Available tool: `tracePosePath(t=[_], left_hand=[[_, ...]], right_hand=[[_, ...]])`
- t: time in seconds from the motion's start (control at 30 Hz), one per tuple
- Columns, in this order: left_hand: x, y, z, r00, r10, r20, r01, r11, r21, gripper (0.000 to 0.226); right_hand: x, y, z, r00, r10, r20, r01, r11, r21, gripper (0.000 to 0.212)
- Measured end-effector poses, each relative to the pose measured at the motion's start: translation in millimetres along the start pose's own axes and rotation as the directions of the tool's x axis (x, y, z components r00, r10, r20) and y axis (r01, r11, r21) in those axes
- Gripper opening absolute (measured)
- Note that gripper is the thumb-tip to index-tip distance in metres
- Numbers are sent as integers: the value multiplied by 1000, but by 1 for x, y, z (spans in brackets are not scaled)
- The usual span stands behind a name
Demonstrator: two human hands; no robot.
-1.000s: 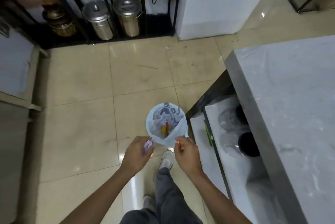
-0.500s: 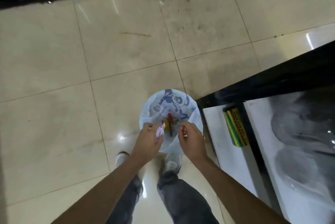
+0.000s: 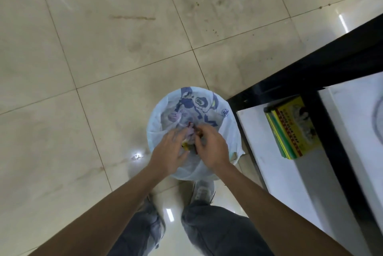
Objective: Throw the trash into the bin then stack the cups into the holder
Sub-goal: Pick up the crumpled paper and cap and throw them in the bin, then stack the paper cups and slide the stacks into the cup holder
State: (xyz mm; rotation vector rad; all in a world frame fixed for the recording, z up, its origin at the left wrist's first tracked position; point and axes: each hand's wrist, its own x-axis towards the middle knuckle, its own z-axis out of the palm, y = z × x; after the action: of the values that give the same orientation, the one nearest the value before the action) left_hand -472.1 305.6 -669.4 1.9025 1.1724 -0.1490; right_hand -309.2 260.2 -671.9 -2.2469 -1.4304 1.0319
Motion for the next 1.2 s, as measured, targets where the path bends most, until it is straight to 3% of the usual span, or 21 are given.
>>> tracePosePath(t=[0.23, 0.37, 0.6, 0.8, 1.03, 1.2], left_hand=[[-42, 44, -50, 990, 99, -105, -86, 989, 120, 63], [-75, 89, -101, 973, 208, -97, -183, 958, 219, 58], [-142, 176, -191, 935, 325, -141, -268, 909, 319, 65], [-199, 232, -253, 846, 518, -129, -433, 807, 401, 54], [-261, 299, -300, 669, 730, -137, -630, 655, 417, 50], [-297, 357, -315, 551, 829, -99, -724, 533, 437, 55]], right_hand=[[-41, -26, -53, 994, -10, -106, 11, 1000, 13, 28], [-77, -58, -103, 979, -26, -200, 22, 1000, -21, 30], [-149, -129, -198, 931, -25, -365, -6, 996, -83, 40], [-220, -181, -263, 882, -73, -466, 7, 990, -142, 39], [-307, -232, -312, 709, -74, -701, -21, 992, -126, 34], [-366, -245, -346, 625, -34, -780, -85, 990, -111, 40]])
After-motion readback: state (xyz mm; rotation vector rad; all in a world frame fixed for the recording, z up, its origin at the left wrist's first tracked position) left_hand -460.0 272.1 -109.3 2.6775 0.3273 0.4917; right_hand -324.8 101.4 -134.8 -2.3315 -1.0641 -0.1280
